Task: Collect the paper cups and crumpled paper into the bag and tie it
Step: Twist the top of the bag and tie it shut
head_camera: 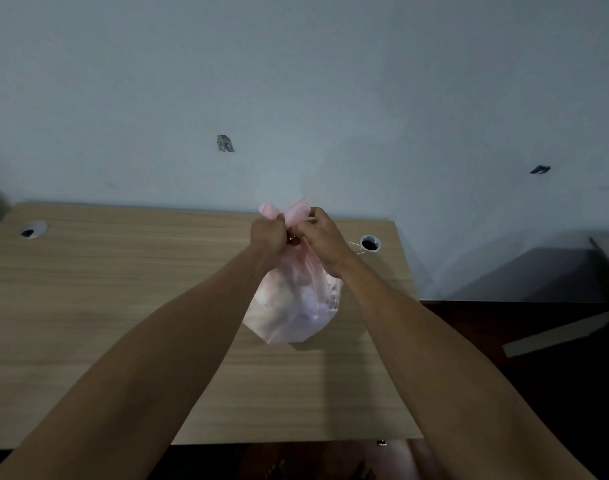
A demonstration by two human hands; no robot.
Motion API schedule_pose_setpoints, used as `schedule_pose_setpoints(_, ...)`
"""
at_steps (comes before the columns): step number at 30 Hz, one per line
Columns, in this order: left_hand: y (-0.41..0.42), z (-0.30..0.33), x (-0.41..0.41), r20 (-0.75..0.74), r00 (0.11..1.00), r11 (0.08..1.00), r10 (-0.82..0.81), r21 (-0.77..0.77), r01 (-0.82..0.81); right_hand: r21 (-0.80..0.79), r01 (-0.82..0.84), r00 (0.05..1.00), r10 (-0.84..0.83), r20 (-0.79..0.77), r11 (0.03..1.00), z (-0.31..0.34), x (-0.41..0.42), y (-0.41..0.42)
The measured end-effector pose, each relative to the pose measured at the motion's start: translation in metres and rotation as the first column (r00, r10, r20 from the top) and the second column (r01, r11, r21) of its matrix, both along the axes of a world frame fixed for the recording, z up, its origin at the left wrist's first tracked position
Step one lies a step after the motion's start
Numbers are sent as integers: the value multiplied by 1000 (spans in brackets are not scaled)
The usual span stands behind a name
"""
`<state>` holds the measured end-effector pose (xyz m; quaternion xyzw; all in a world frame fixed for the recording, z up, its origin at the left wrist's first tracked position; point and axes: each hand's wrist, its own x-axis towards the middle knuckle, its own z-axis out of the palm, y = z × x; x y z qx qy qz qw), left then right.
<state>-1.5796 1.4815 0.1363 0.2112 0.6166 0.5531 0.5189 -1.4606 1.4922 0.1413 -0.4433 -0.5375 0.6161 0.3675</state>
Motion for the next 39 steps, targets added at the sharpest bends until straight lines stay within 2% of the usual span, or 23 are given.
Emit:
schedule_pose_setpoints(3,-3,-2,4,-154,988,1000,19,15,-16,61,48,997,-51,54,997,-1,0,-2)
schedule_pose_setpoints(6,-13,9,13,-214,976,992,-22,113,47,152,188,974,-204,100,970,2,3,-2)
schedule_pose_setpoints(8,-21,13,17,-231,971,978,-66,180,109,129,253,958,-267,101,959,2,8,5)
schedule_pose_setpoints(10,-26,10,16,-338,933,944,-126,249,218,89,311,940,-320,121,946,5,12,15)
schedule_pose_setpoints(11,-29,7,16,-457,878,915,-140,280,292,60,330,933,-335,132,942,6,14,20)
schedule_pose_setpoints(12,-31,4,13,-613,779,890,-134,272,366,26,333,932,-333,147,943,9,16,24)
schedule_pose_setpoints(14,-33,0,9,-857,513,845,-50,238,480,-17,323,931,-315,184,946,13,21,30)
schedule_pose_setpoints(17,-37,8,11,-993,116,857,30,85,508,8,313,925,-307,223,950,20,25,31)
schedule_pose_setpoints(19,-37,17,13,-1000,4,906,-12,-10,422,13,281,944,-279,176,960,25,28,26)
schedule_pose_setpoints(21,-34,17,10,-988,48,937,-145,-122,328,75,170,969,-180,168,983,28,30,18)
schedule_pose_setpoints(22,-34,19,6,-959,154,932,-236,-179,316,130,83,971,-109,212,988,28,32,14)
schedule_pose_setpoints(23,-32,21,3,-897,325,928,-298,-193,319,195,-15,956,-44,291,981,26,35,11)
schedule_pose_setpoints(25,-30,22,-2,-645,684,932,-341,-135,338,298,-228,870,56,490,927,25,41,4)
schedule_pose_setpoints(26,-31,24,-3,-508,791,936,-341,-108,335,322,-332,801,85,593,887,24,42,3)
schedule_pose_setpoints(27,-31,25,-3,-404,845,935,-350,-100,339,338,-419,734,95,672,843,20,42,2)
schedule_pose_setpoints(29,-33,25,0,-269,887,927,-376,-111,359,383,-481,644,22,764,789,13,41,-1)
schedule_pose_setpoints(31,-33,20,-1,-177,904,921,-389,-104,376,514,-478,634,-126,763,712,3,42,-6)
schedule_pose_setpoints(35,-33,13,-3,-139,931,940,-337,-108,324,725,-572,554,-471,687,383,-14,60,-12)
schedule_pose_setpoints(37,-35,10,-5,-115,934,937,-339,-125,325,754,-597,572,-513,640,275,-16,63,-12)
schedule_pose_setpoints(38,-37,9,-6,-99,928,931,-360,-106,349,754,-605,590,-492,640,256,-16,62,-12)
schedule_pose_setpoints(39,-36,4,-8,-97,914,918,-395,-79,389,748,-603,611,-443,656,276,-14,61,-12)
